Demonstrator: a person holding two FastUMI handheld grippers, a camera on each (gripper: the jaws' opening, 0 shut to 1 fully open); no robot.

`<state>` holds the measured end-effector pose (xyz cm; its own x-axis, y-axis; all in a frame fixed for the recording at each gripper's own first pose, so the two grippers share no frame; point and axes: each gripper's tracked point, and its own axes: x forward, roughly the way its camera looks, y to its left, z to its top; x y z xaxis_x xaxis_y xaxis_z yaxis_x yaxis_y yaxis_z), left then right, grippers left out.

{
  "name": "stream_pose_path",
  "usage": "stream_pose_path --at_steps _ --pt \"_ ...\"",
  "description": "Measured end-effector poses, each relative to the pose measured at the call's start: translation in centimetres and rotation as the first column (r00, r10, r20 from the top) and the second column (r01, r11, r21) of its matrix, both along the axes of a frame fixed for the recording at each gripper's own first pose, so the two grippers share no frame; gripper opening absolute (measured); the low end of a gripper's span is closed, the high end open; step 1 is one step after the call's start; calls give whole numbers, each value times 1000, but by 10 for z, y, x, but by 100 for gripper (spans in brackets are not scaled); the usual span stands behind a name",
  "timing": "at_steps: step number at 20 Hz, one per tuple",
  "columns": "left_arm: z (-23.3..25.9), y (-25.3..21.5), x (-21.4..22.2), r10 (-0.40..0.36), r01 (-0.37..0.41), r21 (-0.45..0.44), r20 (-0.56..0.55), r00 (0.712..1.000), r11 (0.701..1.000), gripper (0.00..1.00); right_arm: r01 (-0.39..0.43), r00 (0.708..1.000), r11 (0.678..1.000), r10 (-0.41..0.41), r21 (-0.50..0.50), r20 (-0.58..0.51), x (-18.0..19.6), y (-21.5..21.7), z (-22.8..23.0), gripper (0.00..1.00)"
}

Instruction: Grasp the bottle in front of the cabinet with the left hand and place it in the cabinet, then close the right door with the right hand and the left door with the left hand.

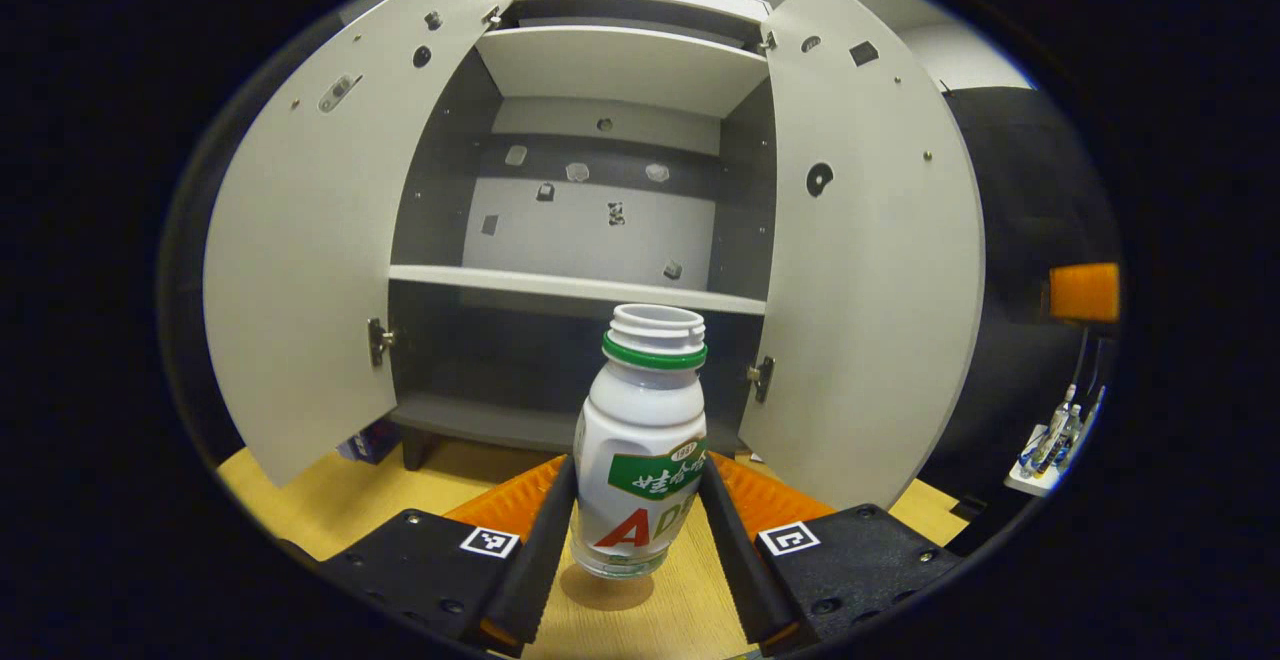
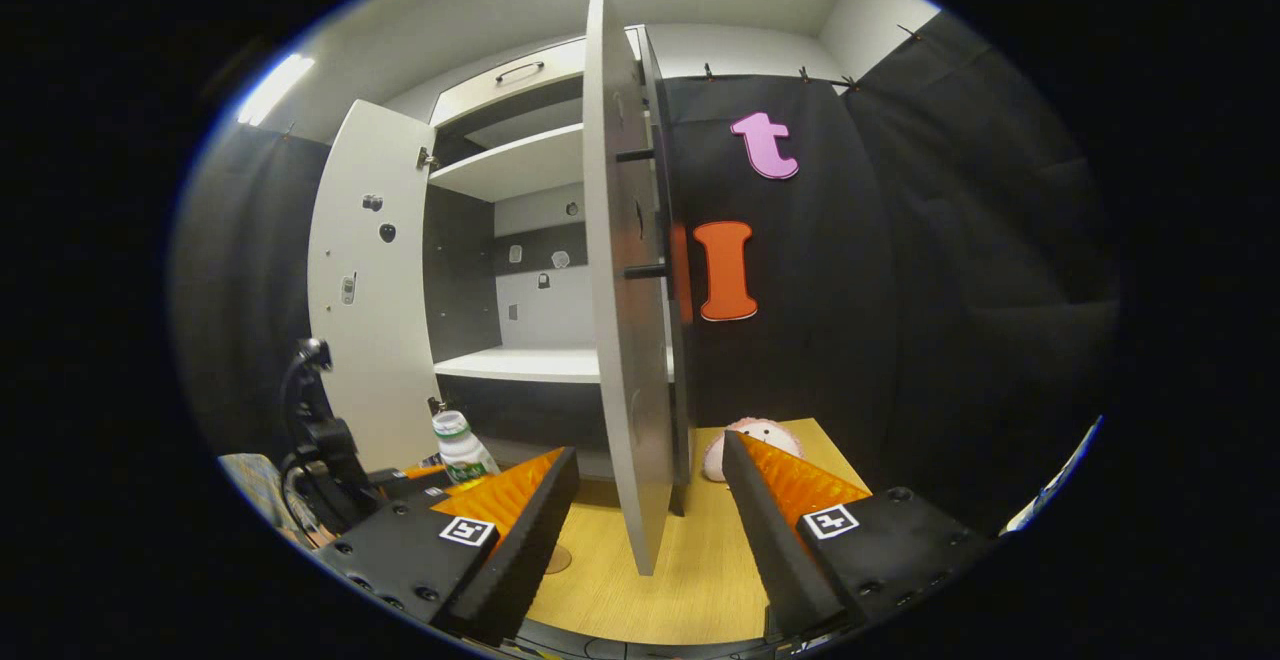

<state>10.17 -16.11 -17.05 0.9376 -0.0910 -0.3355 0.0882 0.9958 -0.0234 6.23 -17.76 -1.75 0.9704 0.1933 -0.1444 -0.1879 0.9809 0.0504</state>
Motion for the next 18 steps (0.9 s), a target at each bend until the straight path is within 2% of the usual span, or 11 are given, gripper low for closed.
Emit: stream_pose_path --at_steps 4,8,12,15,18 --pt "81 7 34 65 -67 15 86 994 998 73 -19 1000 1000 19 -2 2 5 -11 1 96" --pt "140 17 89 93 -95 8 132 987 995 73 -31 999 999 31 13 -20 9 -8 -7 96" --pt "176 31 163 61 -63 6 190 980 998 73 76 997 997 -75 20 -21 13 -13 -9 96" --pt "174 38 219 35 -35 -5 178 983 999 73 162 987 987 -162 19 -1 12 -16 -4 96" --pt "160 38 269 9 -4 -40 139 990 999 73 265 964 964 -265 -10 12 12 -31 -1 96"
